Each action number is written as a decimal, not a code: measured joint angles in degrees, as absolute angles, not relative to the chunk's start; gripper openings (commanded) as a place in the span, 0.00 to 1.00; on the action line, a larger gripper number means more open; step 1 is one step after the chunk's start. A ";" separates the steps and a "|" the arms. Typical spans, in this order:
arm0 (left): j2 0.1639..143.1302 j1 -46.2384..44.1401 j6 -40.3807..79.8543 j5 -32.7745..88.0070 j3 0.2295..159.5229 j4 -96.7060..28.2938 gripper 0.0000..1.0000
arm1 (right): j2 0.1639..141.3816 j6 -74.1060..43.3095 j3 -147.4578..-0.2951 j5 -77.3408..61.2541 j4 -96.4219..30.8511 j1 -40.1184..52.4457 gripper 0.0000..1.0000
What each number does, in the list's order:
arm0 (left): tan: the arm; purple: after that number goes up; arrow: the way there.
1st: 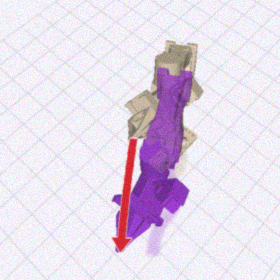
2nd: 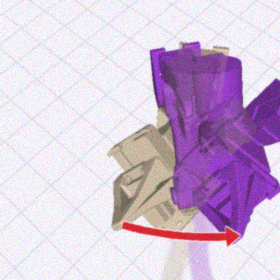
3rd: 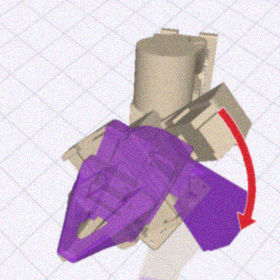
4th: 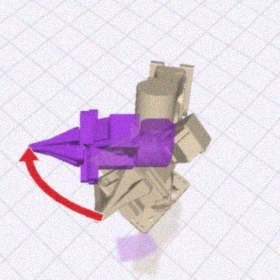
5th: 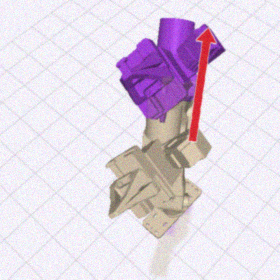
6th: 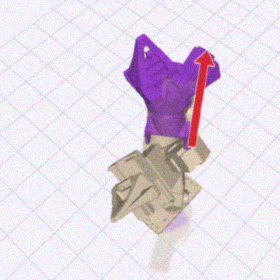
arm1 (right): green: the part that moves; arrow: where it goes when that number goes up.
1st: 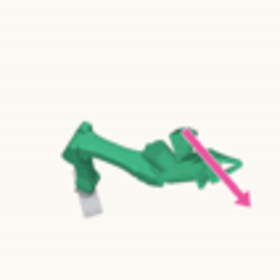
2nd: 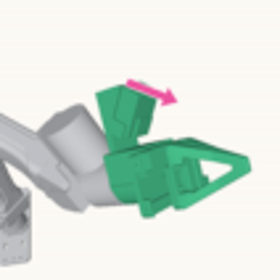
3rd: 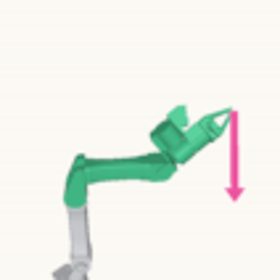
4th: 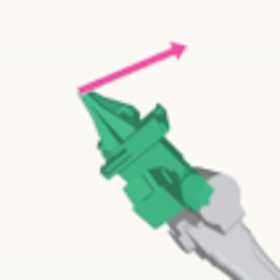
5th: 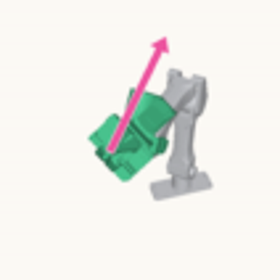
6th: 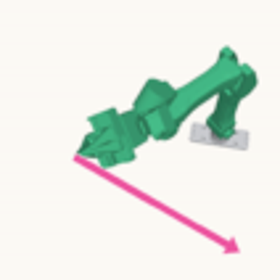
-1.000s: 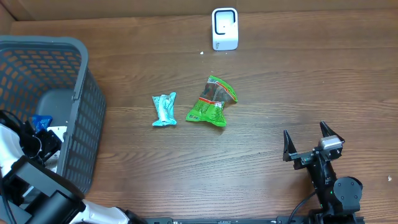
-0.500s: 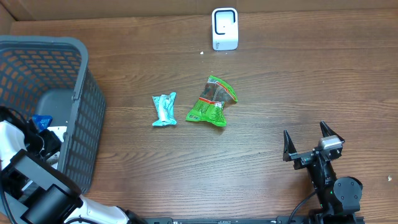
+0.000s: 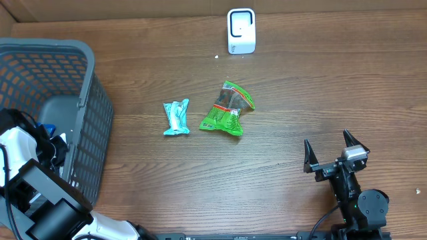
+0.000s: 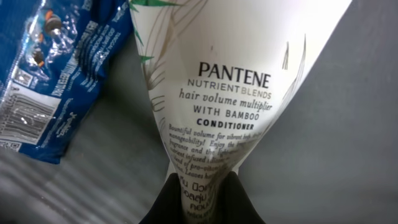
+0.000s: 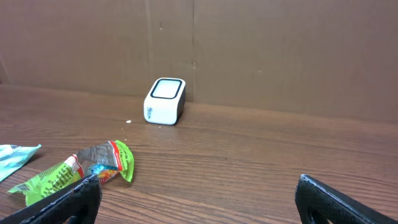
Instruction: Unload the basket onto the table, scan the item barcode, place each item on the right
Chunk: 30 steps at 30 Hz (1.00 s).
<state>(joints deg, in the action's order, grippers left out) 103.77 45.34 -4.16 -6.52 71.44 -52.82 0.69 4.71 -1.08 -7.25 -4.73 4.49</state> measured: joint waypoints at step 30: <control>106.63 31.94 3.09 -2.37 109.14 -75.66 0.04 | 0.69 4.71 -1.08 -7.25 -4.71 4.49 1.00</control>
<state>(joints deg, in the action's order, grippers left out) 106.63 31.94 3.09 -2.37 109.14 -75.66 0.69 4.71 -1.08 -7.25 -4.71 4.49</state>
